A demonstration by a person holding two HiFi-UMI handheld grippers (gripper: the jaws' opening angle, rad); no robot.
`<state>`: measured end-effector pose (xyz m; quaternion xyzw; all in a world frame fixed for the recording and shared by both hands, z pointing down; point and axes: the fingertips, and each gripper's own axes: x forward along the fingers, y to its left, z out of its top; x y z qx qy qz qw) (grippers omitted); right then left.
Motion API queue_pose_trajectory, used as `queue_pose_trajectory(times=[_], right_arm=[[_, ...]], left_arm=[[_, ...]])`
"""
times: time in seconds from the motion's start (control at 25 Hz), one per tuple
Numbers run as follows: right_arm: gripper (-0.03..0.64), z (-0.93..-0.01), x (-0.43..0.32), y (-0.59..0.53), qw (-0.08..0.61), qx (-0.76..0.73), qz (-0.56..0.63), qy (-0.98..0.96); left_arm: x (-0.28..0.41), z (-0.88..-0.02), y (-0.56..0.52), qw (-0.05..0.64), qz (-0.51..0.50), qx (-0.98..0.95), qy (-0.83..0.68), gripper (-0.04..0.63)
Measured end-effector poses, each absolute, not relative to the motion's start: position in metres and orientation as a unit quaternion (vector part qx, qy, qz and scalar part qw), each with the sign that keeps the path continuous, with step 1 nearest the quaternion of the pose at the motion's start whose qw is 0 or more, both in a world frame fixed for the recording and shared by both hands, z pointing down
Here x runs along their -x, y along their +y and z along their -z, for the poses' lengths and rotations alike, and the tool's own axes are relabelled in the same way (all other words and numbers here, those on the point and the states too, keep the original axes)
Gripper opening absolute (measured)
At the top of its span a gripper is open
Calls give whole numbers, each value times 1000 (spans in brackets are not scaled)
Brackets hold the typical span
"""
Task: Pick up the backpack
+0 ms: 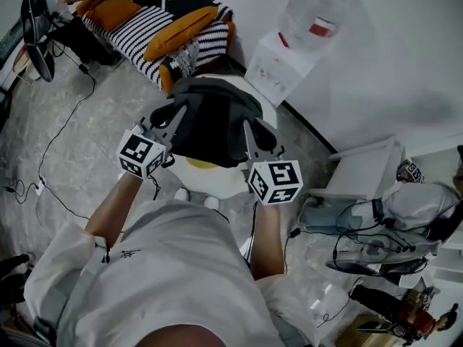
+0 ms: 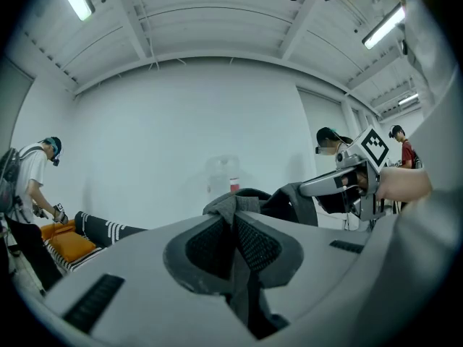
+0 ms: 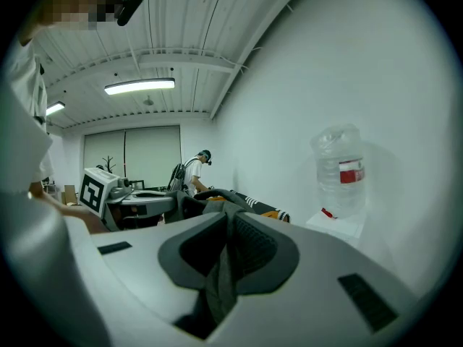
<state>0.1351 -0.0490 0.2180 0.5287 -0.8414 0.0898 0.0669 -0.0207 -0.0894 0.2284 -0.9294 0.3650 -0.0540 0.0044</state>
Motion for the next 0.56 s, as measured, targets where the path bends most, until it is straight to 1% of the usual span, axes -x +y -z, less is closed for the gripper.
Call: queue_pose_trajectory(times=[0.56], right_arm=[[43,-224,-134,-51,73,-531,-91,-839]], left_arm=[[20,-235,-91,4,58,926,373,37]])
